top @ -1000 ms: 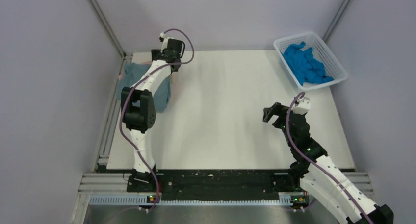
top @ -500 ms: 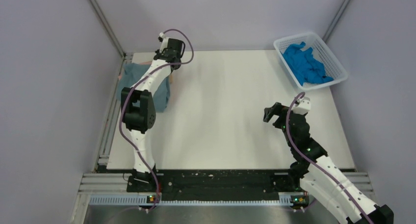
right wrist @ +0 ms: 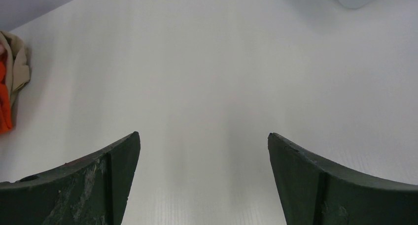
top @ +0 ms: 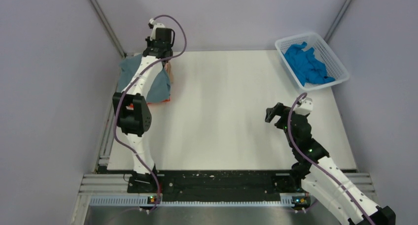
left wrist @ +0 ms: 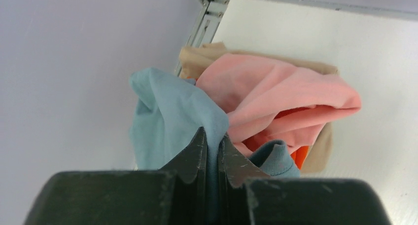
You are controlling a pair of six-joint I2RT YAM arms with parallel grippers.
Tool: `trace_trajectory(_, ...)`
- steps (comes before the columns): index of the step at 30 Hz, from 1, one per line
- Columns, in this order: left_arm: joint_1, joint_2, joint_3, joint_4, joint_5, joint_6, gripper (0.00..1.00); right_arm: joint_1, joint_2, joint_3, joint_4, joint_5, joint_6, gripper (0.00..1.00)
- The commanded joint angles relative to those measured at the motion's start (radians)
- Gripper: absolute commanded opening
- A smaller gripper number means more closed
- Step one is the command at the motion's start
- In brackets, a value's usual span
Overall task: Fold and stack the t-shirts
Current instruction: Put the neatly folded tshirt into the corner of the board with the left arm
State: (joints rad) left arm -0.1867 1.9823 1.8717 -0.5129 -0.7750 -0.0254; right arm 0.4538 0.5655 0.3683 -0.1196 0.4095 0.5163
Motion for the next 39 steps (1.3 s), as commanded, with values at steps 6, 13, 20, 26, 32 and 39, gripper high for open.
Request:
trace_trajectory(6, 0.021, 0.173, 0.170, 0.128, 0.138, 0.103, 0.10, 0.002, 0.003, 0.013, 0.023, 0.045, -0.013, 0.99)
trace_trajectory(13, 0.028, 0.305, 0.221, 0.097, 0.134, 0.078, 0.88, 0.002, 0.028, 0.014, 0.027, 0.039, -0.010, 0.99)
trace_trajectory(20, 0.029, 0.203, 0.217, 0.056, 0.146, -0.043, 0.99, 0.002, 0.025, 0.020, 0.016, 0.027, -0.006, 0.99)
trace_trajectory(26, 0.029, -0.080, -0.045, 0.152, 0.096, -0.200, 0.99, 0.002, 0.009, 0.012, 0.007, 0.021, -0.002, 0.99)
trace_trajectory(32, 0.015, -0.376, -0.362, 0.291, 0.183, -0.285, 0.99, 0.003, -0.001, 0.009, 0.012, 0.006, -0.002, 0.99)
trace_trajectory(39, 0.010, -0.529, -0.538, 0.377, 0.267, -0.298, 0.99, 0.003, -0.034, 0.002, 0.008, -0.016, 0.005, 0.99)
